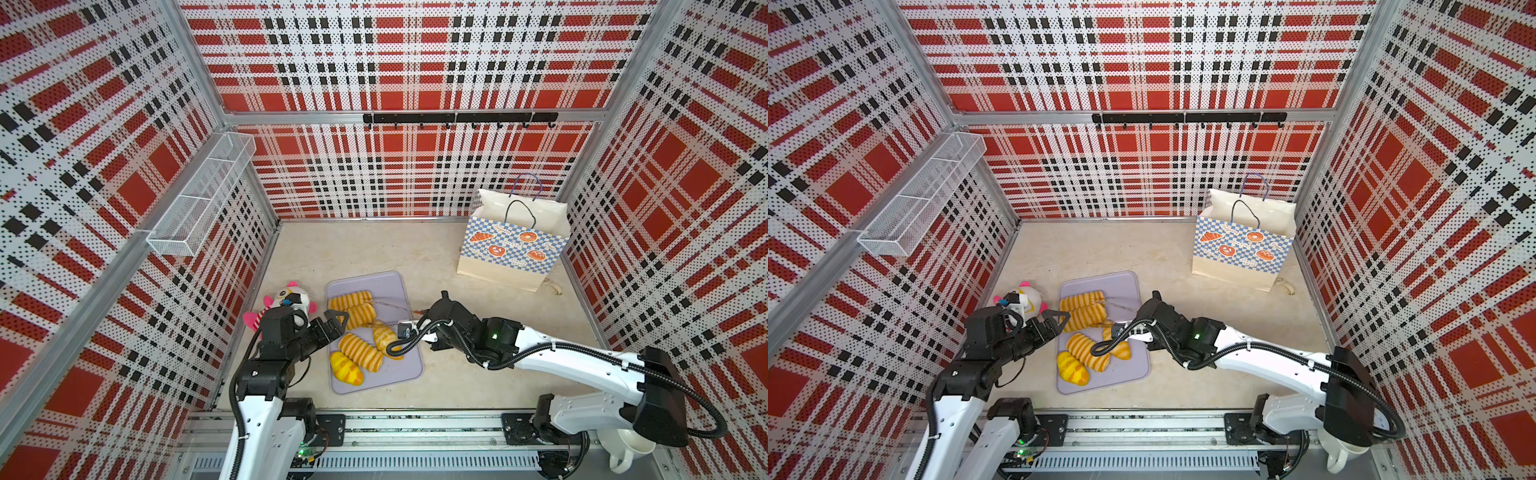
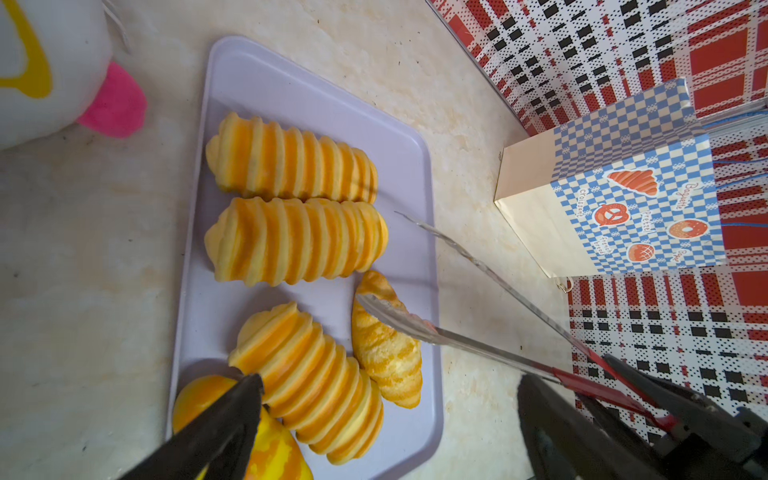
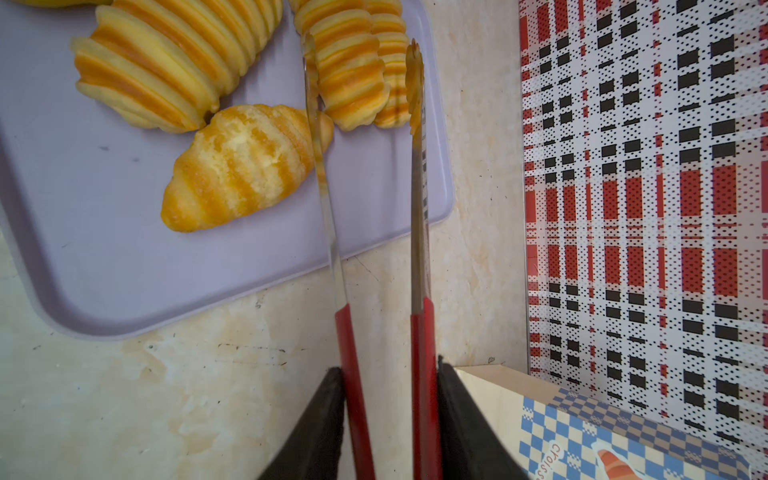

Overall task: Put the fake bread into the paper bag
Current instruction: 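Lower the tongs toward a striped roll while the left gripper moves down beside the tray, then close the tongs on the striped roll with the right gripper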

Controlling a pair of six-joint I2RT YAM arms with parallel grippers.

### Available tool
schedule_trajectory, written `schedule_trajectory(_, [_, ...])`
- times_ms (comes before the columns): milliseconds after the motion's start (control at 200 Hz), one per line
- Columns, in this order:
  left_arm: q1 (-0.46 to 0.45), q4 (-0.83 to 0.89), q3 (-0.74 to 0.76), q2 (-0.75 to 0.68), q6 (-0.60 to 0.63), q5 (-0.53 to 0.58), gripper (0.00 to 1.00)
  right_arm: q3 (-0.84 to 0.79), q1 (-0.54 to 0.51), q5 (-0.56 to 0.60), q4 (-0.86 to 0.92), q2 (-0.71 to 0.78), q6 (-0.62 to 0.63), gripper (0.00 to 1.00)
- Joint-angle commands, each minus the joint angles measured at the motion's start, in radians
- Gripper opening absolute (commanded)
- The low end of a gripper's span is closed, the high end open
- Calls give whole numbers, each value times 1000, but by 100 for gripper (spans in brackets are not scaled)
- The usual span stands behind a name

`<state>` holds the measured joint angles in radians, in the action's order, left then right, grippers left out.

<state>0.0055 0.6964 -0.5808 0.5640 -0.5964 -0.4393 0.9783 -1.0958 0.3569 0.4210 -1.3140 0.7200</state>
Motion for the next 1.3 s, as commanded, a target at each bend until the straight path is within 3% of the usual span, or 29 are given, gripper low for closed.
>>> schedule_trajectory(0, [7, 0, 20, 2, 1, -16, 98, 48, -21, 46, -27, -38, 50, 37])
schedule_trajectory(361, [9, -21, 45, 4, 4, -21, 98, 144, -50, 106, -9, -167, 91, 37])
schedule_trajectory(1012, [14, -48, 71, -3, 1, -47, 98, 245, -64, 67, 149, -225, 73, 37])
schedule_trajectory(1293, [14, -70, 73, 20, -9, -53, 98, 284, -68, 132, 147, -301, 83, 37])
